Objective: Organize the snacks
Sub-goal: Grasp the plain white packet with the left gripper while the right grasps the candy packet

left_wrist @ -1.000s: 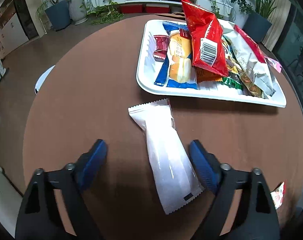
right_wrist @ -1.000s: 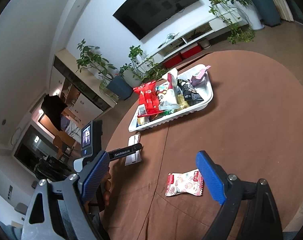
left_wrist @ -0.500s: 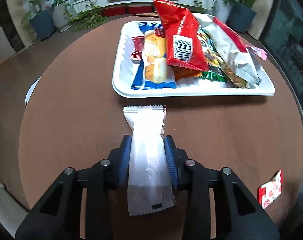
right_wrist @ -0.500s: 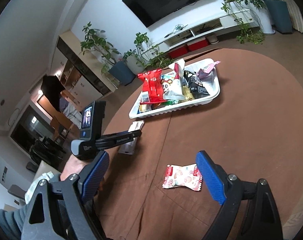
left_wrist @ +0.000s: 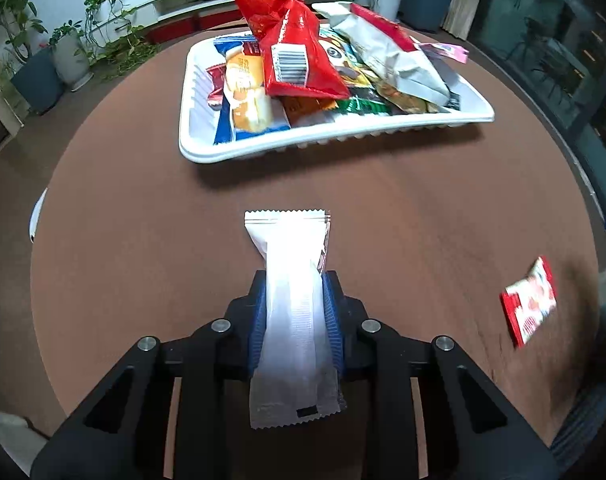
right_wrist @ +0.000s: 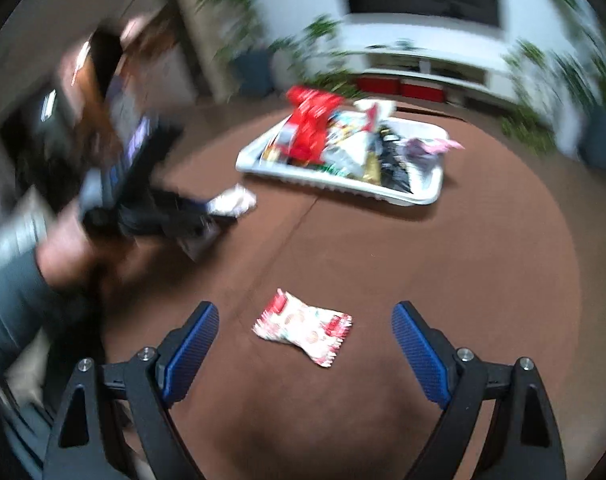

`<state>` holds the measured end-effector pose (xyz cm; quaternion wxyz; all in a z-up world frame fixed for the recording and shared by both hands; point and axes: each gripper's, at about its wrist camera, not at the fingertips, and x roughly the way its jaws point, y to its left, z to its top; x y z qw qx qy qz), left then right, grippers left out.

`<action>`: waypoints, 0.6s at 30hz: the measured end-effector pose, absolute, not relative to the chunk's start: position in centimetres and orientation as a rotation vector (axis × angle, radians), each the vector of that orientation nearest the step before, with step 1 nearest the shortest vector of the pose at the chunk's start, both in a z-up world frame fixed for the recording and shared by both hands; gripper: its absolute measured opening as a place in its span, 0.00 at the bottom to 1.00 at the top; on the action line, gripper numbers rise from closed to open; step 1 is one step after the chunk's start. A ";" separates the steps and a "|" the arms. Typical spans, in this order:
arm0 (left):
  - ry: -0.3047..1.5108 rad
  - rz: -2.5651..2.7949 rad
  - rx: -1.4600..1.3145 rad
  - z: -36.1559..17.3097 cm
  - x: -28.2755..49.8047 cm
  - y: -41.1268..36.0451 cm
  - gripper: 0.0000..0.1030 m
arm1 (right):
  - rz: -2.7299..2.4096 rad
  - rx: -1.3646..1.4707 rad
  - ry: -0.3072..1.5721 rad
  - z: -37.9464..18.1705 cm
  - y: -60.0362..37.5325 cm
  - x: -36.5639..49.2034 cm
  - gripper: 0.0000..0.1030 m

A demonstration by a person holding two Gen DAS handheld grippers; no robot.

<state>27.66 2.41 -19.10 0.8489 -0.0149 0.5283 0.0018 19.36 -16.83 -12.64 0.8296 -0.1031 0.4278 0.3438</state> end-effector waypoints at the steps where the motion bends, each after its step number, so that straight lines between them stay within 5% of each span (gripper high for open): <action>1: 1.110 -0.005 -0.050 -19.1 27.1 2.5 0.24 | 0.773 -0.313 0.912 -13.0 -16.0 19.4 0.89; 11: 1.077 -0.082 -0.122 -18.7 22.7 2.3 0.23 | 0.986 -0.701 1.056 -17.8 -11.2 22.4 0.71; 18: 1.071 -0.121 -0.142 -18.8 21.7 2.1 0.23 | 1.047 -0.777 1.144 -19.3 -9.9 23.6 0.67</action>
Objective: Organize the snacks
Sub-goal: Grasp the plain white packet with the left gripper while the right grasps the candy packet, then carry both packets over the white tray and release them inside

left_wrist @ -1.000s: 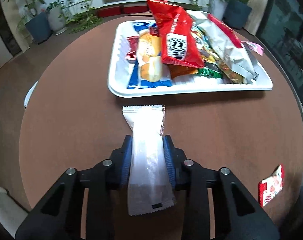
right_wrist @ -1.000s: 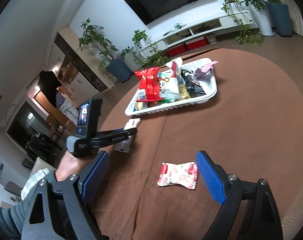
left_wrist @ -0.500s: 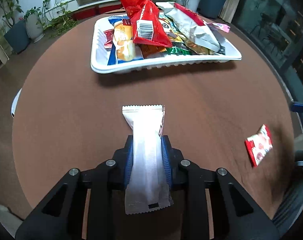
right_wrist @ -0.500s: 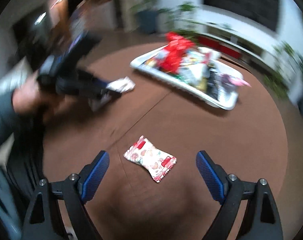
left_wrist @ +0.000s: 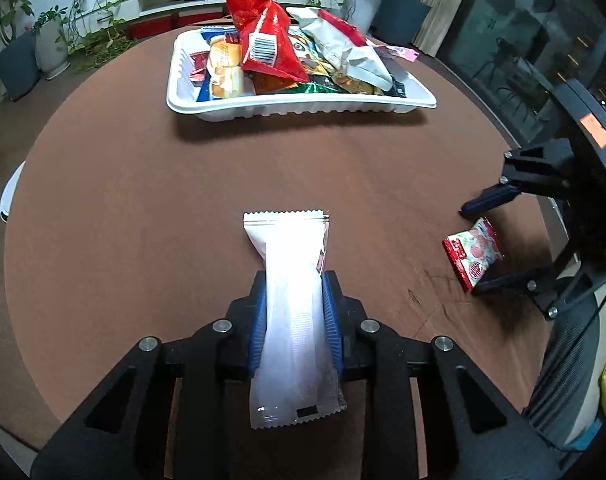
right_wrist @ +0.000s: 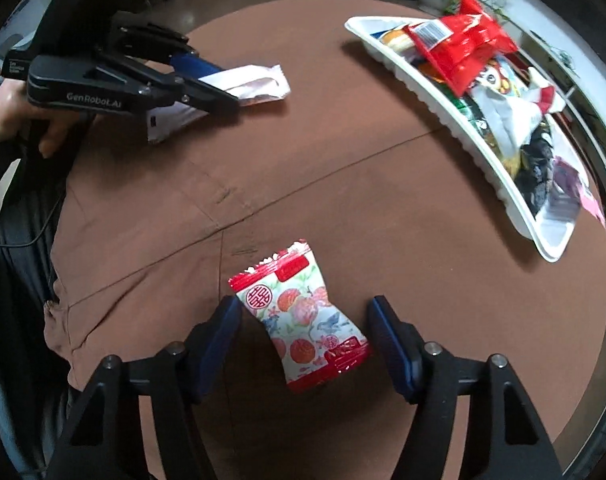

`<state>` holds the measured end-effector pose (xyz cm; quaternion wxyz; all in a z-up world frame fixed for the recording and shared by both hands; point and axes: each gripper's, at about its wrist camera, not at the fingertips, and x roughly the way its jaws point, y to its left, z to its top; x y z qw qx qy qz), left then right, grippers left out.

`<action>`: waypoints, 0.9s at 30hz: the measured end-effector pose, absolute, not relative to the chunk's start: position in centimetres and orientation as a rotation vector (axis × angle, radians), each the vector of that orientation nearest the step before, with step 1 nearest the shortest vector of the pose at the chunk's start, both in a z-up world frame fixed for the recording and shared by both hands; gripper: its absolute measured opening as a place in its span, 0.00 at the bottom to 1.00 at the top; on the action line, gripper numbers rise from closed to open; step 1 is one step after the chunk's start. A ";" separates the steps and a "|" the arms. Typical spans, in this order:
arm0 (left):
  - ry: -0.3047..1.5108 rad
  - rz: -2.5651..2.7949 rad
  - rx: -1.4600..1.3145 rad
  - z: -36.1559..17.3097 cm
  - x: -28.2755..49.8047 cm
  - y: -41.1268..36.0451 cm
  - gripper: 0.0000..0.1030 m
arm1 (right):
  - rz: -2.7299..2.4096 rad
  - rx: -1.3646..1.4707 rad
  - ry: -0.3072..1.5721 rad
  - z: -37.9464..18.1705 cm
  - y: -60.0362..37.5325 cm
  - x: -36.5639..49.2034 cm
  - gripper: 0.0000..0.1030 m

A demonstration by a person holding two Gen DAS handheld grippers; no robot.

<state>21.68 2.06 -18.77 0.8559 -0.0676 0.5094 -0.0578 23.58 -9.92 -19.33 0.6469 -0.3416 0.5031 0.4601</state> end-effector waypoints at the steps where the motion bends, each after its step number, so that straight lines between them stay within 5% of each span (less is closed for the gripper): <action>1: 1.072 -0.126 -0.145 -18.9 21.7 2.0 0.23 | 1.050 -0.785 1.151 -19.3 -9.8 23.7 0.67; 5: 1.067 -0.145 -0.156 -18.9 21.6 2.0 0.23 | 1.050 -0.806 1.184 -19.3 -9.4 24.0 0.65; 11: 1.063 -0.154 -0.165 -18.9 21.3 2.1 0.23 | 1.029 -0.811 1.224 -18.9 -8.7 24.8 0.37; 21: 1.043 -0.158 -0.177 -18.6 20.9 2.2 0.23 | 0.968 -0.795 1.155 -18.6 -7.8 22.3 0.33; 27: 0.998 -0.164 -0.206 -17.0 21.0 2.5 0.23 | 0.917 -0.493 1.080 -16.0 -10.4 22.3 0.33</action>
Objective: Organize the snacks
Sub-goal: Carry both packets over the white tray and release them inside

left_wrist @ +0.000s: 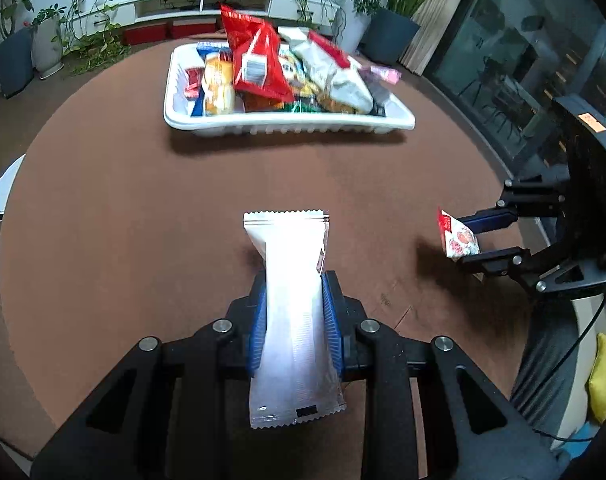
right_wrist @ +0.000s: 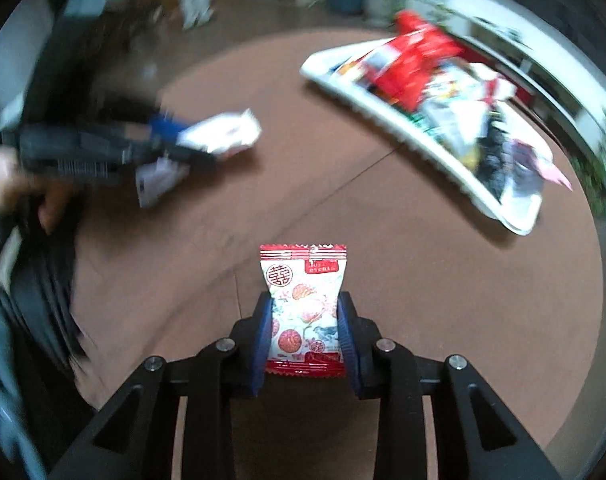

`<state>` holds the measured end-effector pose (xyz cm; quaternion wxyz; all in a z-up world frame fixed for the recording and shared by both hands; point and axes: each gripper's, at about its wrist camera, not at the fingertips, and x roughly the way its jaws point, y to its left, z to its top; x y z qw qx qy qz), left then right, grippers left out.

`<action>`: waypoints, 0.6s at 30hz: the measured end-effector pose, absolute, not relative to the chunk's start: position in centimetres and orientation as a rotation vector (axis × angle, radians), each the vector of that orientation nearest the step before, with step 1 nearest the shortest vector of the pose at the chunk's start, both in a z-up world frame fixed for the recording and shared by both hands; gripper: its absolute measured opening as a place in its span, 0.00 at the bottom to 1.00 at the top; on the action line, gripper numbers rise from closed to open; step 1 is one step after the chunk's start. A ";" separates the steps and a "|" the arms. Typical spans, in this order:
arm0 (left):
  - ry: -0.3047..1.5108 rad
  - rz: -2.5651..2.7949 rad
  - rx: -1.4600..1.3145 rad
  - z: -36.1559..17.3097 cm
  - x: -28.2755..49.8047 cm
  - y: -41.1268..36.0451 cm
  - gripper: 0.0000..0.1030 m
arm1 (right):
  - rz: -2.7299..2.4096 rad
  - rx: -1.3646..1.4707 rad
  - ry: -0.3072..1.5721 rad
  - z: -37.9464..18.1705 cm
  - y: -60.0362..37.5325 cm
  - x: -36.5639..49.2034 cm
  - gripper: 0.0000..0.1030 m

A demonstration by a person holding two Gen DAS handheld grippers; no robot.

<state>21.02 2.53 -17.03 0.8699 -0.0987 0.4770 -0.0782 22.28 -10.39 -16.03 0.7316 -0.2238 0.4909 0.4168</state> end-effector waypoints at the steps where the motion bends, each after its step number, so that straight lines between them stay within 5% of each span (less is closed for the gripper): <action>1: 0.985 -0.164 -0.213 -16.5 21.2 2.7 0.23 | 0.908 -0.409 1.067 -15.2 -11.2 22.9 0.33; 10: 0.865 -0.179 -0.243 -10.3 25.6 3.9 0.23 | 0.780 0.065 0.925 -8.9 -15.8 27.7 0.33; 18: 0.803 -0.174 -0.234 -5.9 32.9 4.2 0.23 | 0.619 0.209 0.834 -5.3 -17.0 33.4 0.33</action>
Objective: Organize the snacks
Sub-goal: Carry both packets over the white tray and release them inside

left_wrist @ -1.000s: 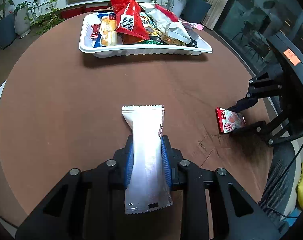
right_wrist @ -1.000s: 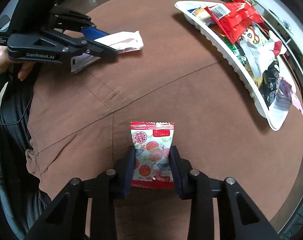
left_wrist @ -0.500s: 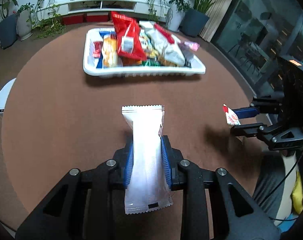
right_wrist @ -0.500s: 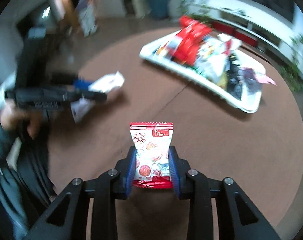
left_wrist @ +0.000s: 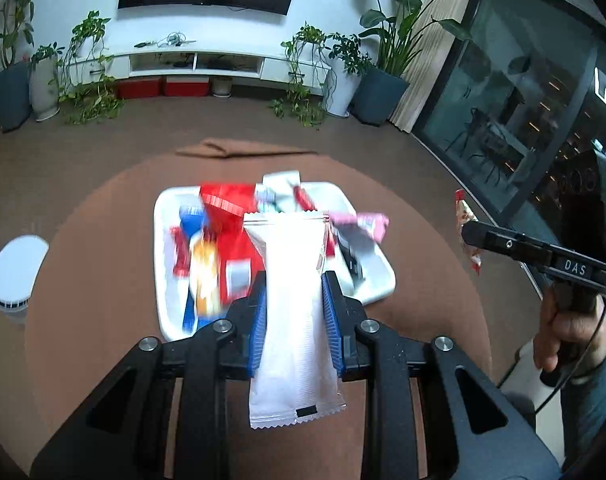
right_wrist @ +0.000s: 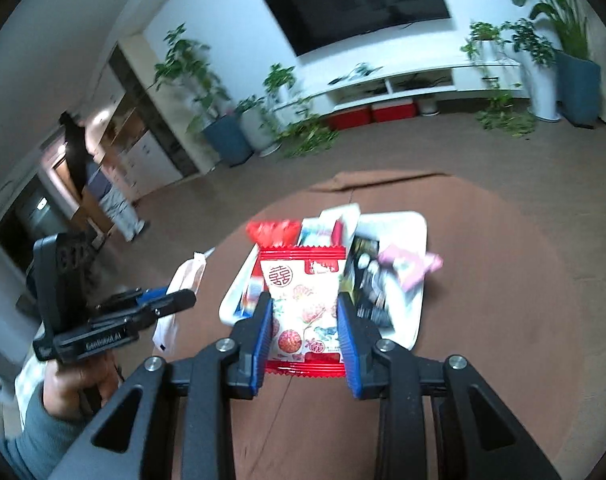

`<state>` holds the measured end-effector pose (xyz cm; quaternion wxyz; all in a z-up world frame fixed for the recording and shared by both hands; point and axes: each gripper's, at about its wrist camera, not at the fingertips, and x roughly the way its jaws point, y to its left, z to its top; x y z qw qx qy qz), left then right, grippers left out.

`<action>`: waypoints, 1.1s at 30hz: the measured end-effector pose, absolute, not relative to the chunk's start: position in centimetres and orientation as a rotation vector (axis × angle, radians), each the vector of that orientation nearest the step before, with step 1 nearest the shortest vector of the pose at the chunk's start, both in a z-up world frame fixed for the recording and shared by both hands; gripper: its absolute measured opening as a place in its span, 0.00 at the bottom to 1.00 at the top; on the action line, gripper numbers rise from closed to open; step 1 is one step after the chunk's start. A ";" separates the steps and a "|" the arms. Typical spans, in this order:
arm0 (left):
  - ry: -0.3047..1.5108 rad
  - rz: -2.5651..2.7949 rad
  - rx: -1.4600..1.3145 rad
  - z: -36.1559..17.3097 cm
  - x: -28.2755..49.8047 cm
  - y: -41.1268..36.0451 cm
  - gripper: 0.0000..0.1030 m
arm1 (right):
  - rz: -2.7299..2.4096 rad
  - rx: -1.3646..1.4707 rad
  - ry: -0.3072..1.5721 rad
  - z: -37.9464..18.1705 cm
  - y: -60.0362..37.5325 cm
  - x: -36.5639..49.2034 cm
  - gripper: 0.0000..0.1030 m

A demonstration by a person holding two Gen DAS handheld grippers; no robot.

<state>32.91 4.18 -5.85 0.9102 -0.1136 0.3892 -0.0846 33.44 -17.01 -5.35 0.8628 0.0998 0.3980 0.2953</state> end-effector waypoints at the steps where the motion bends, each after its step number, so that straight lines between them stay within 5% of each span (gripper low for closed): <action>1: 0.803 -0.174 -0.245 -5.7 34.3 4.3 0.23 | 0.604 0.217 0.838 -5.3 -16.9 34.0 0.33; 12: 0.860 -0.166 -0.230 -7.3 43.3 3.5 0.23 | 0.482 0.172 0.971 -8.7 -13.9 42.2 0.33; 33: 0.917 -0.140 -0.210 -16.3 50.4 2.2 0.23 | 0.415 0.055 1.045 -13.4 -11.0 43.9 0.34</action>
